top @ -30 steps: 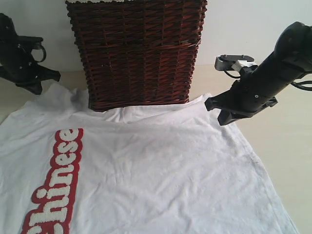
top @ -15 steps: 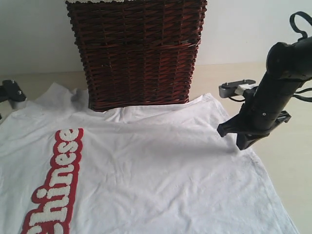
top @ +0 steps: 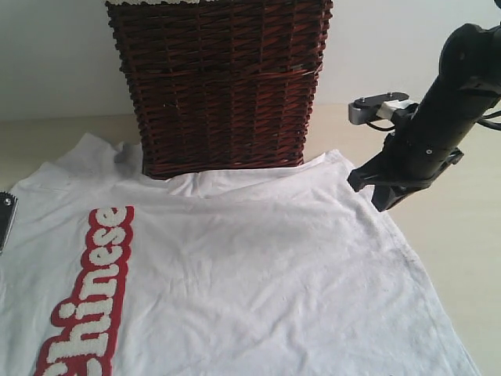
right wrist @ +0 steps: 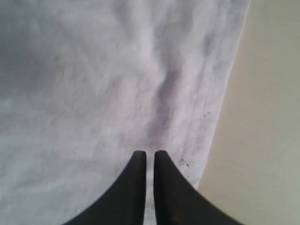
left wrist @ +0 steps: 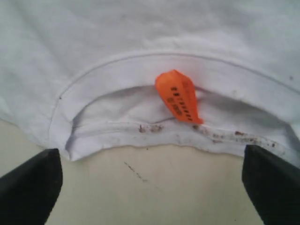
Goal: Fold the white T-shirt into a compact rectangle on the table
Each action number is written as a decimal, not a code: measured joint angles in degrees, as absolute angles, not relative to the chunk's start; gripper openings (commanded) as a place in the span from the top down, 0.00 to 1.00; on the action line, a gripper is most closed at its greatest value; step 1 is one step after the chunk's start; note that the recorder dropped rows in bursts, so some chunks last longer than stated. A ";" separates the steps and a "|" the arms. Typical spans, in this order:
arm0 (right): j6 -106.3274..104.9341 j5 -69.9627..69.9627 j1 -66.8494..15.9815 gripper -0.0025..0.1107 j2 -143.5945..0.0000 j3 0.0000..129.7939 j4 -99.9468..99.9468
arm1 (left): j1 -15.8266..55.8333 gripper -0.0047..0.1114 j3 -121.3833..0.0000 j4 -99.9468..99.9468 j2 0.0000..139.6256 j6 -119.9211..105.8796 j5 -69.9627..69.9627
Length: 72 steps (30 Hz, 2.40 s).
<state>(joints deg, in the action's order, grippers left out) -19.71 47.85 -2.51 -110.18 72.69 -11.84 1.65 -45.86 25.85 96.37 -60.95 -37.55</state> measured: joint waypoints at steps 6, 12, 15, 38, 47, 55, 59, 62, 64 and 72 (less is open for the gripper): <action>-20.70 48.07 -2.51 0.88 -110.18 72.69 -13.59 | -3.36 0.05 -45.86 17.82 96.63 -67.52 -37.97; -23.00 47.72 -2.51 0.88 -110.18 72.69 -14.29 | -4.65 0.05 -45.86 3.72 97.86 -89.89 -39.82; -23.38 47.72 -2.51 0.88 -110.18 72.69 -14.41 | -7.32 0.05 -45.86 4.35 100.02 -92.25 -39.85; -27.83 46.62 -2.51 0.61 -110.18 72.69 -17.70 | -12.44 0.05 -47.41 -1.76 103.40 -101.83 -41.78; -27.91 46.81 -2.51 0.61 -110.18 72.69 -19.69 | -12.44 0.05 -45.96 0.00 103.17 -101.73 -37.16; -27.96 46.90 -2.51 0.61 -110.18 72.69 -19.78 | -12.44 0.05 -44.86 0.42 102.51 -100.84 -35.88; -28.07 46.90 -2.51 0.61 -110.18 72.69 -19.78 | -12.44 0.05 -44.64 0.52 102.38 -100.46 -35.63; -28.89 46.78 -2.51 0.61 -110.18 72.69 -19.68 | -12.44 0.05 -44.64 0.63 102.38 -100.46 -35.63; -29.16 46.70 -2.51 0.61 -110.18 72.69 -18.65 | -12.44 0.05 -44.64 0.63 102.38 -100.46 -35.63; -29.37 46.42 -2.51 0.61 -110.18 72.69 -17.04 | -12.44 0.05 -44.64 0.63 102.38 -100.46 -35.63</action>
